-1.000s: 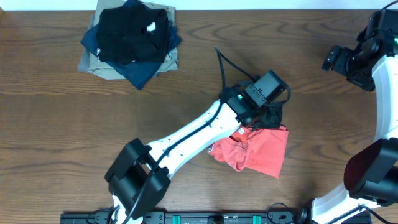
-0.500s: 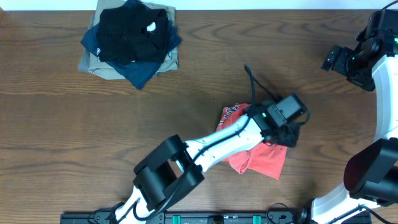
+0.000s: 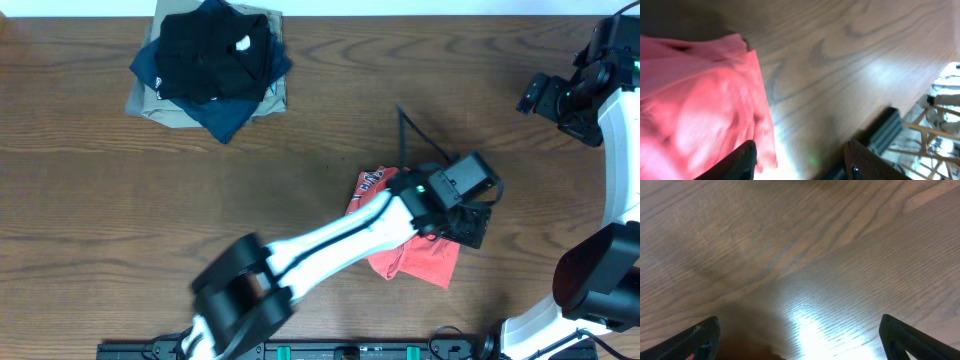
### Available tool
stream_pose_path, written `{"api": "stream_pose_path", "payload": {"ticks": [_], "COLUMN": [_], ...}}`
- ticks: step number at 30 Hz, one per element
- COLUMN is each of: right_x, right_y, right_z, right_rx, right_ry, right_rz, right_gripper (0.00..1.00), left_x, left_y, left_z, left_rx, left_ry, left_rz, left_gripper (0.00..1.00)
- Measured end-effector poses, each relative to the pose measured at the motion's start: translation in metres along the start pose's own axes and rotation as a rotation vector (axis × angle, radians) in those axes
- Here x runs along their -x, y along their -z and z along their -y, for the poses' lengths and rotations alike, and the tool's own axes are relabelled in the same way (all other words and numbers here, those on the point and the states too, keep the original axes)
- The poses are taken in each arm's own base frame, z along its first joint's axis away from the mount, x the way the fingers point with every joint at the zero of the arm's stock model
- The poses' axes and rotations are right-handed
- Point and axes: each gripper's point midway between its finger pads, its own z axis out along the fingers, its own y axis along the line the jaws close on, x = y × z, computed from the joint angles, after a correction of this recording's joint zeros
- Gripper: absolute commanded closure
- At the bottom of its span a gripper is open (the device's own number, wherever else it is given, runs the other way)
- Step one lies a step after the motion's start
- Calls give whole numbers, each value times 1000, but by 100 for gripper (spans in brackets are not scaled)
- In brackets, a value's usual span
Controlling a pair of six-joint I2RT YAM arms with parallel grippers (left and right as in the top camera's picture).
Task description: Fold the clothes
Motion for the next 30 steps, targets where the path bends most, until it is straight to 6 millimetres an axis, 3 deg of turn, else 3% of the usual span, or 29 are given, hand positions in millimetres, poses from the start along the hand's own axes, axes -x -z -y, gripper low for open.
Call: {"api": "stream_pose_path", "payload": {"ticks": [4,8,11,15,25,30], "right_x": [0,0,0,0,0,0], "right_y": [0,0,0,0,0,0], "right_z": [0,0,0,0,0,0], "right_rx": [0,0,0,0,0,0], "right_ry": [0,0,0,0,0,0], "right_rz": [0,0,0,0,0,0], "right_gripper": [1,1,1,1,1,1], "left_x": [12,25,27,25,9,16], "left_y": [55,73,66,45,0,-6], "left_z": [-19,-61,-93,-117,-148,-146], "left_rx": [97,209,285,340,403,387], "left_ry": [16,58,91,94,50,-15], "left_rz": [81,102,71,21,-99,-86], "left_gripper": [39,38,38,39,38,38]}}
